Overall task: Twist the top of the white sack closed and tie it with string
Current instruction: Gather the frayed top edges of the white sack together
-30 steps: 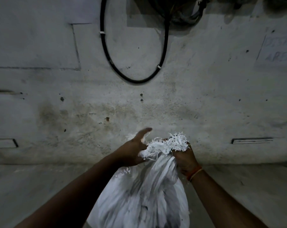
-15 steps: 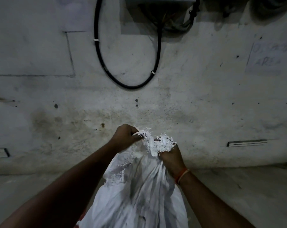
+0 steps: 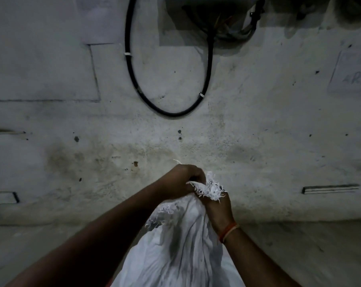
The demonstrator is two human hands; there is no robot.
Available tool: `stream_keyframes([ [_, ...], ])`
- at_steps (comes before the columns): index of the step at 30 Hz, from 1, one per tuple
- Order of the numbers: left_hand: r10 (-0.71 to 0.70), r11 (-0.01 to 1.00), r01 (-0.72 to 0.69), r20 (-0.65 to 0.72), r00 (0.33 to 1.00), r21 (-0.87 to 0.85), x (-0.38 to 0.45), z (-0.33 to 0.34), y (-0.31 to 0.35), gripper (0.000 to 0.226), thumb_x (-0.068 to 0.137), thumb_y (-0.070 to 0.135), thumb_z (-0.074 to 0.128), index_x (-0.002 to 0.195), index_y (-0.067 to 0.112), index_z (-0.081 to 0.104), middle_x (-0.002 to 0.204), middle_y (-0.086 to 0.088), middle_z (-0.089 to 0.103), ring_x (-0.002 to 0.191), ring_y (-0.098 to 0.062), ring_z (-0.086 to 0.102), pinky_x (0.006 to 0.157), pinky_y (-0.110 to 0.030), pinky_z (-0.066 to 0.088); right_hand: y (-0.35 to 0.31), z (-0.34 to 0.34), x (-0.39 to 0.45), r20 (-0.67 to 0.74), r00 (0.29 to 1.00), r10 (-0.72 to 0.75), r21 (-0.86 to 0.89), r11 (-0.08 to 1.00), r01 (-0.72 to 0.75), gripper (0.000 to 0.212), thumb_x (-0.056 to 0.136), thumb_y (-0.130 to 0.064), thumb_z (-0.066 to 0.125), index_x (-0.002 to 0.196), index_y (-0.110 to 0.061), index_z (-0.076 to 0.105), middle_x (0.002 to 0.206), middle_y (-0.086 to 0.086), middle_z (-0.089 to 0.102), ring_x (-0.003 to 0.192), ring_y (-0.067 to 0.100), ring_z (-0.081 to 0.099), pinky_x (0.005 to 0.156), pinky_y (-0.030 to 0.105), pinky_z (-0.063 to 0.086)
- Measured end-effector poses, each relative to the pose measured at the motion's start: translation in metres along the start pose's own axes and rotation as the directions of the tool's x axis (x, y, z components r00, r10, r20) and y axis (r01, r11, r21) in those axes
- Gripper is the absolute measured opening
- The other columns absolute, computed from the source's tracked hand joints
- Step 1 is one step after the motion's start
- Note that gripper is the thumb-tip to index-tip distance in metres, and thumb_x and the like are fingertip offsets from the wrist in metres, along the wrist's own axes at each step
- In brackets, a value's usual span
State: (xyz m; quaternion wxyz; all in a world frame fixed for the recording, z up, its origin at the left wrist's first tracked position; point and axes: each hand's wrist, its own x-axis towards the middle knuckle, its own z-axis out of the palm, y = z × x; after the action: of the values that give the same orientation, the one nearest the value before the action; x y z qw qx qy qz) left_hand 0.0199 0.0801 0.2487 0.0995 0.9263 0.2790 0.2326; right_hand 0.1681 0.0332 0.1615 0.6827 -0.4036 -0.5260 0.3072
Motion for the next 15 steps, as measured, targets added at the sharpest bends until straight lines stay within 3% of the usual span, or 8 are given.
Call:
stream_keyframes([
  [3,0.034,0.999,-0.033,-0.051,0.998,0.009,-0.002,0.000,-0.008,0.021,0.076,0.008,0.069,0.094,0.017,0.067,0.092,0.003,0.066,0.077,0.000,0.055,0.070,-0.006,0.041,0.006,0.000,0.000,0.015,1.000,-0.025,0.093,0.995,0.024,0.025,0.087,0.000,0.070,0.112,-0.006,0.072,0.114,0.007,0.075,0.109,0.022,0.070,0.093,0.033,0.054],
  [5,0.049,0.997,-0.048,-0.015,0.999,0.052,-0.007,-0.002,-0.019,0.022,0.073,0.008,0.071,0.093,0.016,0.067,0.096,0.002,0.066,0.080,0.001,0.052,0.072,-0.003,0.037,0.009,-0.002,0.000,-0.010,1.000,-0.028,0.155,0.988,0.029,0.028,0.085,0.001,0.072,0.111,-0.007,0.072,0.113,0.007,0.075,0.109,0.023,0.070,0.093,0.032,0.054],
  [9,0.008,0.998,-0.015,0.113,0.994,0.063,-0.027,-0.002,-0.035,0.032,0.069,0.011,0.066,0.098,0.022,0.070,0.115,0.004,0.065,0.088,-0.003,0.059,0.080,-0.019,0.050,0.018,-0.011,-0.002,0.041,0.999,0.008,0.207,0.978,-0.016,0.030,0.079,-0.006,0.073,0.109,-0.009,0.074,0.115,0.012,0.074,0.112,0.033,0.068,0.100,0.048,0.050],
  [12,-0.114,0.990,0.105,0.105,0.988,0.092,-0.042,0.001,-0.045,0.039,0.072,0.014,0.065,0.110,0.026,0.067,0.118,0.004,0.065,0.098,-0.009,0.061,0.086,-0.030,0.053,0.023,-0.019,-0.004,0.065,0.997,0.029,0.180,0.983,-0.041,0.033,0.077,-0.007,0.075,0.110,-0.007,0.074,0.116,0.013,0.074,0.113,0.032,0.068,0.102,0.046,0.050],
  [15,-0.189,0.972,0.163,0.154,0.970,0.167,-0.055,0.005,-0.057,0.055,0.070,0.017,0.058,0.125,0.019,0.066,0.134,-0.006,0.061,0.122,-0.020,0.057,0.104,-0.025,0.043,0.027,-0.025,-0.005,0.043,0.998,0.045,0.231,0.972,-0.054,0.032,0.076,0.001,0.075,0.108,-0.006,0.074,0.114,0.015,0.074,0.112,0.034,0.068,0.098,0.041,0.054],
])
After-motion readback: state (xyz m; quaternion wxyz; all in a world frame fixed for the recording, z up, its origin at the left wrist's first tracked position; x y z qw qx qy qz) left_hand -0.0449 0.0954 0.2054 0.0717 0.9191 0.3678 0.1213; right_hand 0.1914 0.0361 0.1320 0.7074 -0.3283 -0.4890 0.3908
